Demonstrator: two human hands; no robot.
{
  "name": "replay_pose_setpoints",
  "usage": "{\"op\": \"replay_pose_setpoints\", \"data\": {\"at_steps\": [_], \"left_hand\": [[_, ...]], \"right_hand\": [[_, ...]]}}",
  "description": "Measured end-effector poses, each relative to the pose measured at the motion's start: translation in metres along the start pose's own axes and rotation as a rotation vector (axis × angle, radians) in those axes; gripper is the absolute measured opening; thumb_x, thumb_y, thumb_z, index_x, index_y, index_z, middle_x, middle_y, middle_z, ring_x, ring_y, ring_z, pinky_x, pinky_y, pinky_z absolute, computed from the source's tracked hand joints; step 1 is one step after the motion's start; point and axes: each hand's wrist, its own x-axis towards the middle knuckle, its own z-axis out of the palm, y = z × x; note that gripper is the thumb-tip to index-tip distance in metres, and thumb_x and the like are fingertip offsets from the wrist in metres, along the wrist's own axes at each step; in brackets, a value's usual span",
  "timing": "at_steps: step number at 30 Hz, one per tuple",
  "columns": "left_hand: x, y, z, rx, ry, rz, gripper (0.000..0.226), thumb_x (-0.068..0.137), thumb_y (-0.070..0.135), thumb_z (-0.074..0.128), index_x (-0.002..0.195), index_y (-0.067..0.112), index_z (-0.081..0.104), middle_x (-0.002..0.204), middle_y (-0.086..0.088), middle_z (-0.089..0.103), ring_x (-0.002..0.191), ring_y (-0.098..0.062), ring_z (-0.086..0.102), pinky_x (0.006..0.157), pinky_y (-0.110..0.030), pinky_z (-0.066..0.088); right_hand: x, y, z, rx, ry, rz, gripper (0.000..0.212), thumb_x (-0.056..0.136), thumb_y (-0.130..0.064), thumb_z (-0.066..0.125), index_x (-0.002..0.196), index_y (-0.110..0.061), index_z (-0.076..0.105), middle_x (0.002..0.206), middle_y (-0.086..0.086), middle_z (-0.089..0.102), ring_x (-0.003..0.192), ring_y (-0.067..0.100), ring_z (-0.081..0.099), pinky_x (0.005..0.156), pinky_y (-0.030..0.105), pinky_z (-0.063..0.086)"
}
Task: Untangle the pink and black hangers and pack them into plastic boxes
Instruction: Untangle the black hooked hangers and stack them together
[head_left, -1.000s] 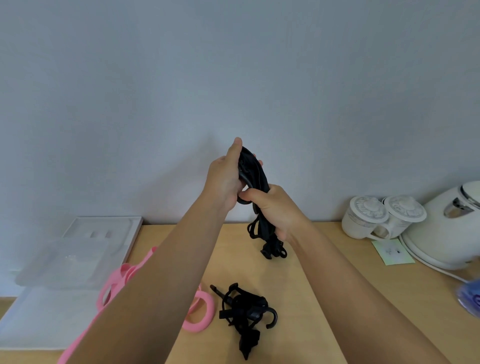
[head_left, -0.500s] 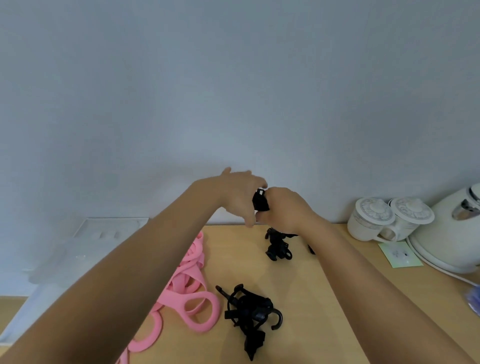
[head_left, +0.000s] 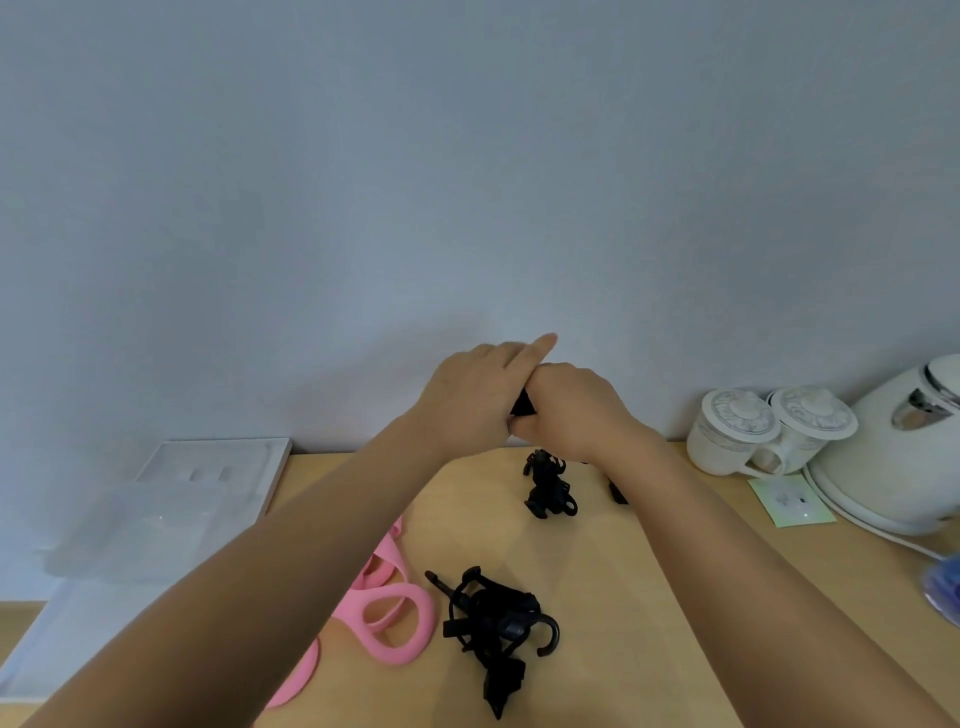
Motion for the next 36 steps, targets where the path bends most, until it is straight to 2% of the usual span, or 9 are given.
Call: {"op": "replay_pose_setpoints", "data": {"at_steps": [5,9,16,20,23,25,28,32,36], "left_hand": [[0.009,0.004,-0.015,-0.254,-0.445,-0.209,0.052,0.073,0.015,0.066,0.121,0.021,0.045,0.095,-0.001,0.063,0.082,-0.022,0.059,0.065,-0.030,0.044],[0.016,0.002,-0.025,-0.371,-0.612,-0.287,0.043,0.066,0.004,0.069,0.096,0.022,0.043,0.079,0.007,0.051,0.065,-0.009,0.049,0.052,-0.024,0.036],[0.010,0.005,-0.022,-0.344,-0.600,-0.316,0.030,0.072,0.005,0.061,0.094,0.018,0.046,0.079,0.004,0.052,0.076,-0.021,0.055,0.054,-0.026,0.040],[0.004,0.013,-0.016,-0.157,-0.402,-0.277,0.052,0.079,0.014,0.057,0.128,0.016,0.039,0.083,0.001,0.055,0.079,-0.023,0.054,0.059,-0.028,0.037],[-0.002,0.014,-0.008,-0.121,-0.318,-0.182,0.067,0.080,0.020,0.059,0.140,0.017,0.030,0.105,-0.002,0.061,0.094,-0.025,0.059,0.074,-0.033,0.047],[-0.002,0.014,-0.006,-0.120,-0.342,-0.148,0.058,0.080,0.020,0.060,0.134,0.015,0.038,0.110,-0.003,0.061,0.094,-0.026,0.060,0.073,-0.034,0.046],[0.002,0.015,-0.006,-0.051,-0.328,-0.163,0.027,0.082,0.018,0.056,0.105,0.009,0.045,0.091,-0.008,0.062,0.072,-0.026,0.053,0.053,-0.029,0.030],[0.006,0.017,-0.007,0.023,-0.311,-0.231,0.022,0.083,0.019,0.052,0.103,0.009,0.047,0.070,0.001,0.043,0.067,-0.024,0.044,0.047,-0.028,0.023],[0.009,0.006,-0.008,0.058,-0.255,-0.307,0.016,0.084,0.016,0.049,0.099,0.011,0.047,0.063,0.004,0.036,0.064,-0.024,0.044,0.046,-0.026,0.023]], "right_hand": [[-0.004,0.007,0.005,-0.085,0.007,-0.024,0.037,0.085,-0.029,0.058,0.060,-0.018,0.033,0.063,-0.005,0.037,0.063,0.019,0.043,0.048,0.023,0.025],[-0.007,0.008,0.008,-0.078,0.017,-0.085,0.029,0.085,-0.029,0.057,0.066,-0.015,0.040,0.067,-0.005,0.037,0.068,0.020,0.044,0.048,0.023,0.023],[-0.011,0.011,0.011,-0.003,-0.003,-0.092,0.028,0.082,-0.027,0.059,0.066,-0.012,0.041,0.065,-0.002,0.038,0.063,0.018,0.041,0.049,0.025,0.025],[-0.010,0.014,0.005,-0.011,-0.015,-0.047,0.036,0.081,-0.024,0.057,0.056,-0.015,0.032,0.061,0.000,0.035,0.054,0.017,0.034,0.048,0.026,0.022],[-0.011,0.020,-0.001,0.044,-0.077,-0.001,0.037,0.081,-0.023,0.059,0.055,-0.015,0.035,0.054,-0.001,0.035,0.048,0.014,0.030,0.046,0.026,0.021],[-0.012,0.023,-0.001,0.077,-0.099,0.002,0.037,0.082,-0.025,0.061,0.056,-0.016,0.036,0.054,-0.002,0.037,0.048,0.012,0.032,0.047,0.025,0.023],[-0.011,0.023,0.004,0.121,-0.085,0.017,0.033,0.080,-0.020,0.060,0.057,-0.014,0.037,0.055,-0.001,0.037,0.050,0.014,0.034,0.047,0.026,0.023],[-0.007,0.026,0.006,0.295,0.002,0.045,0.008,0.078,-0.016,0.062,0.083,-0.015,0.056,0.073,-0.003,0.052,0.067,0.017,0.049,0.054,0.024,0.033],[-0.013,0.034,-0.001,0.662,-0.032,0.092,0.045,0.079,-0.028,0.071,0.117,-0.030,0.049,0.097,-0.011,0.055,0.076,0.003,0.054,0.064,0.016,0.040]]}}
